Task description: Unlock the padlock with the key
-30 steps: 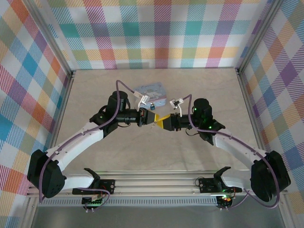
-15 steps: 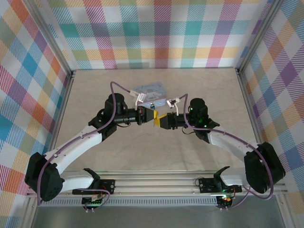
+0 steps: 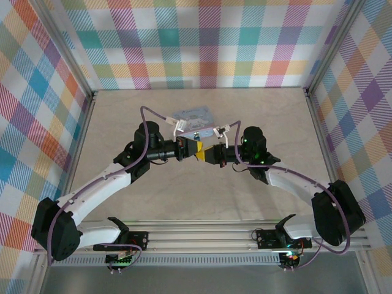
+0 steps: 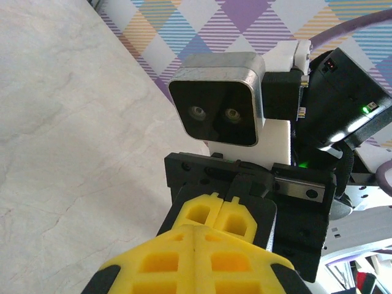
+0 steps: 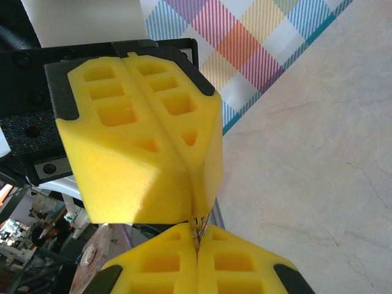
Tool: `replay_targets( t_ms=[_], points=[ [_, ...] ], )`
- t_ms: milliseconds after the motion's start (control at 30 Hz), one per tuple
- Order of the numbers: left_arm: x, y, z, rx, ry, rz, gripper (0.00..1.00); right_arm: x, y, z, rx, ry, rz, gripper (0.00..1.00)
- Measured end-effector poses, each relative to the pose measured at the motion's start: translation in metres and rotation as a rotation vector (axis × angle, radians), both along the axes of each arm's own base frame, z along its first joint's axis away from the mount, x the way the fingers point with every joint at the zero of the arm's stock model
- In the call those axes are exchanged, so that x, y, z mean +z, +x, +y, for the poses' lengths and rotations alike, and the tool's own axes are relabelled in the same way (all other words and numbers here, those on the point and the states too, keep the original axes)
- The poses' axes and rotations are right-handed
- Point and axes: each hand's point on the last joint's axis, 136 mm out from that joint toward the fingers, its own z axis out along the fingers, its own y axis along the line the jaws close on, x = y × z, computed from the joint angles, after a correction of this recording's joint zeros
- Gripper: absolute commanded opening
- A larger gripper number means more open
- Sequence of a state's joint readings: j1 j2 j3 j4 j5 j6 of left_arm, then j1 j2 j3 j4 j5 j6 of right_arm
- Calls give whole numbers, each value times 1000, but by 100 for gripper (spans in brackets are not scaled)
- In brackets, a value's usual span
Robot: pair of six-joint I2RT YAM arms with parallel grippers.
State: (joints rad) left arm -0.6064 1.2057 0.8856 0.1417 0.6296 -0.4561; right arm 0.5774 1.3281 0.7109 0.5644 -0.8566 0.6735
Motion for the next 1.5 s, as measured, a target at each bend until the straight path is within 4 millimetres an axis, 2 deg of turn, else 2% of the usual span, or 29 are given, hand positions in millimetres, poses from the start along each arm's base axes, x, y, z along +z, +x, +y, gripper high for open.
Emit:
replay_targets(
  t_ms=[300,433,567,700,967,1200,1500],
  points=[
    [2,-2,5,18,-17,-8,0,1,0,0,-2,6,-14,0],
    [2,-3,7,22,-21,-5,0,-2,-1,1,-4,-2,-10,28],
    [2,-6,10,25,-17,-6,0,-7,0,-2,-21,-33,-14,40],
    [5,-10,14,24,-9,-21,0,-2,-7,-9,-22,-67,-37,41],
    [-1,-14,17,-1,30,-14,0,26,-14,-23,-2,-97,-116,41],
    [11,-18,12,-59,40,-27,0,27,-14,-27,16,-136,-128,39],
    [13,-20,5,-116,49,-11,0,25,-17,-21,90,-128,-110,40]
  ],
)
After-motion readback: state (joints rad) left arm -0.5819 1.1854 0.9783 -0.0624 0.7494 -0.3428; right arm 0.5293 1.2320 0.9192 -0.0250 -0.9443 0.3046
